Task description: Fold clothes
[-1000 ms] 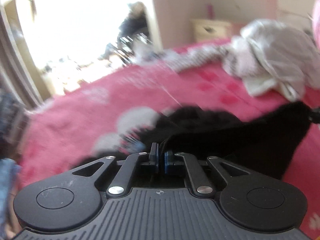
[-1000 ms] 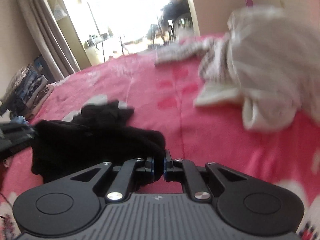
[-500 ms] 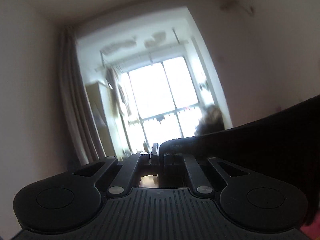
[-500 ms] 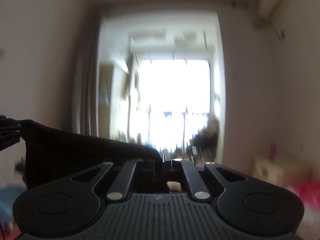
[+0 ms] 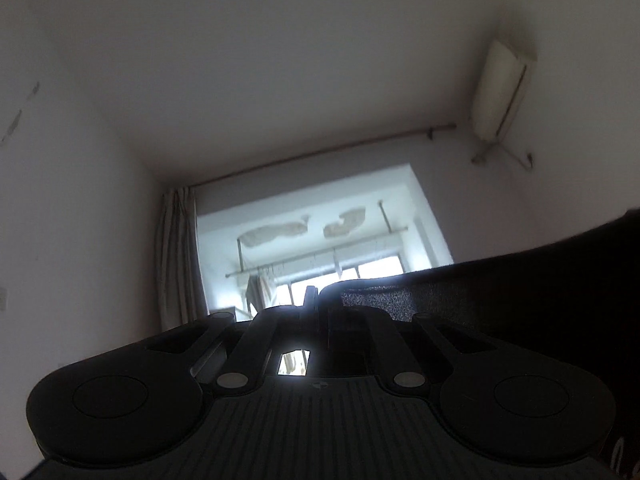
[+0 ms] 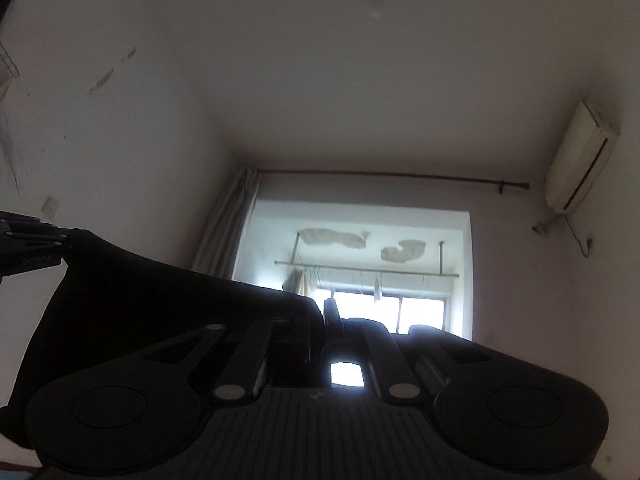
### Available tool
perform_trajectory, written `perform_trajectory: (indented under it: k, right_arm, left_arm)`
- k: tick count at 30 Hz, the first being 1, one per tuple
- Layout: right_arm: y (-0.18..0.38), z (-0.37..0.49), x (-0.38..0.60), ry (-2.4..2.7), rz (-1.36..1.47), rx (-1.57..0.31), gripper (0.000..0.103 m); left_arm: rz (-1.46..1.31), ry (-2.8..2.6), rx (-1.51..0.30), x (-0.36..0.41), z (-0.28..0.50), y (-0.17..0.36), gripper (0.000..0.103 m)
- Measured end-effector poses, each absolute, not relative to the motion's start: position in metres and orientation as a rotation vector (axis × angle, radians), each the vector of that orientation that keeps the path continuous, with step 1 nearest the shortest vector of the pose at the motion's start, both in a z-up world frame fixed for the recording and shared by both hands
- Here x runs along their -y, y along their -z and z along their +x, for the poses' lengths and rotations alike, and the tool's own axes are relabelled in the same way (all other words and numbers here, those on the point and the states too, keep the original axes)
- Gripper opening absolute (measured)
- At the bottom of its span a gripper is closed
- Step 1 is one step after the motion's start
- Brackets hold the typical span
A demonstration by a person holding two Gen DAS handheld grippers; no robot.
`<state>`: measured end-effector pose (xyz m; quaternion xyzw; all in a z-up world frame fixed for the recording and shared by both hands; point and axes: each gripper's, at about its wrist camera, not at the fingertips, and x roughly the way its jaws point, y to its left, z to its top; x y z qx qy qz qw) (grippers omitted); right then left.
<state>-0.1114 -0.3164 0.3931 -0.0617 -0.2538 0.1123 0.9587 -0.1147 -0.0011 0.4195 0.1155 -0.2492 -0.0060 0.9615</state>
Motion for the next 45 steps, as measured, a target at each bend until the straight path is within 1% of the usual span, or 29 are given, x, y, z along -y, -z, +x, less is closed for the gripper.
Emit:
perform_trajectory:
  k: [4,6,11,14,17,23,30,34,35,36,37,38,39,40,41,42,43,44,45]
  right_arm:
    - [-0.407,-0.128,0.328,-0.262,-0.093,0.509,0.006]
    - [-0.408,-0.129,0.334,-0.278,-0.085,0.476,0.006]
    - [-0.394,-0.113,0.343,-0.293,-0.061,0.350,0.006]
    - [-0.369,-0.082,0.346,-0.286,-0.053,0.237,0.006]
    - [-0.333,-0.038,0.345,-0.258,-0.063,0.099,0.006]
    - [-0.263,0.070,0.333,-0.196,-0.092,-0.103,0.006]
    - [-0.183,0.189,0.314,-0.110,-0.116,-0.272,0.006]
    - [-0.105,0.240,0.307,-0.095,-0.092,-0.431,0.006]
    - [-0.085,0.252,0.306,-0.092,-0.084,-0.473,0.007]
    - [-0.064,0.264,0.304,-0.089,-0.077,-0.515,0.007]
    - [-0.039,0.270,0.303,-0.093,-0.063,-0.567,0.009]
    - [-0.008,0.266,0.301,-0.105,-0.036,-0.645,0.014]
    - [0.019,0.269,0.297,-0.104,-0.006,-0.729,0.019]
    - [0.039,0.271,0.296,-0.095,0.009,-0.796,0.033]
    - [0.055,0.272,0.296,-0.090,0.004,-0.858,0.039]
    - [0.071,0.273,0.296,-0.084,0.000,-0.919,0.039]
    - [0.081,0.272,0.296,-0.083,-0.010,-0.958,0.042]
    - [0.081,0.268,0.295,-0.088,-0.031,-0.957,0.045]
    - [0.081,0.264,0.294,-0.093,-0.051,-0.956,0.050]
  left_arm:
    - [0.220,0.044,0.532,0.003,-0.130,-0.431,0.004]
    - [0.209,0.063,0.511,0.003,-0.127,-0.431,0.004]
    - [0.173,0.113,0.354,0.001,-0.082,-0.406,0.004]
    - [0.167,0.112,0.240,0.003,-0.041,-0.367,0.004]
    - [0.207,0.081,0.134,0.009,0.005,-0.312,0.004]
    - [0.305,0.013,-0.097,0.030,0.129,-0.203,0.004]
    - [0.407,-0.018,-0.270,0.061,0.240,-0.122,0.004]
    - [0.451,-0.019,-0.381,0.076,0.281,-0.071,0.006]
    - [0.441,-0.006,-0.442,0.075,0.288,-0.053,0.007]
    - [0.424,0.012,-0.514,0.073,0.295,-0.033,0.011]
    - [0.406,0.030,-0.585,0.071,0.301,-0.014,0.018]
    - [0.388,0.048,-0.656,0.069,0.308,0.006,0.034]
    - [0.362,0.054,-0.727,0.064,0.308,0.028,0.045]
    - [0.340,0.055,-0.793,0.057,0.306,0.045,0.047]
    - [0.322,0.057,-0.858,0.050,0.305,0.060,0.049]
    - [0.301,0.056,-0.909,0.044,0.304,0.070,0.053]
    - [0.266,0.055,-0.924,0.038,0.302,0.069,0.054]
    - [0.226,0.055,-0.928,0.031,0.300,0.065,0.056]
    - [0.186,0.054,-0.932,0.024,0.299,0.062,0.061]
